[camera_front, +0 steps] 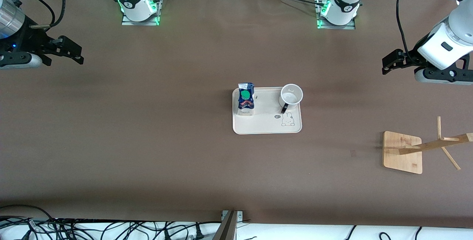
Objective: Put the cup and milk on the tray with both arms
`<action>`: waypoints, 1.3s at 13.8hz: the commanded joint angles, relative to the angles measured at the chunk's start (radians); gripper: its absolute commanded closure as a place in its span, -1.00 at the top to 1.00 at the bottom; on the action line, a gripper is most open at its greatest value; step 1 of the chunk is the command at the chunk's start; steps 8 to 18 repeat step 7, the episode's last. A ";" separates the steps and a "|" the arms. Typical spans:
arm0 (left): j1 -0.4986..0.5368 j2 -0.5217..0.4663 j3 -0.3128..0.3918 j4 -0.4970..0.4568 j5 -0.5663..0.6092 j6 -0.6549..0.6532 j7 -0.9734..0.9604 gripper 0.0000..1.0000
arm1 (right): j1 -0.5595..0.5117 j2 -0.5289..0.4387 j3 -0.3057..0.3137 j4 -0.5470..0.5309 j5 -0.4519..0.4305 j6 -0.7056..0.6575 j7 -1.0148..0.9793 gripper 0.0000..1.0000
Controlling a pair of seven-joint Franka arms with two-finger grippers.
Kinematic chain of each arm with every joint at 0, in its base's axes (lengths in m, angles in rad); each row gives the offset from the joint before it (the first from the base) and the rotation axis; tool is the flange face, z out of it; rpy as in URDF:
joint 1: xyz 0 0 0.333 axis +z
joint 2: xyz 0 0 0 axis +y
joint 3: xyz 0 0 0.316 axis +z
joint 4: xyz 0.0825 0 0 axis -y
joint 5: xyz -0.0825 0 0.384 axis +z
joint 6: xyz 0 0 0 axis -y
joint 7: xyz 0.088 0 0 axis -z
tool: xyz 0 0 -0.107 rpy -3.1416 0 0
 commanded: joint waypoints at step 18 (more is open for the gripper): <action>-0.002 0.010 -0.010 0.025 -0.014 -0.012 0.000 1.00 | -0.012 0.018 0.017 0.032 -0.013 -0.019 -0.012 1.00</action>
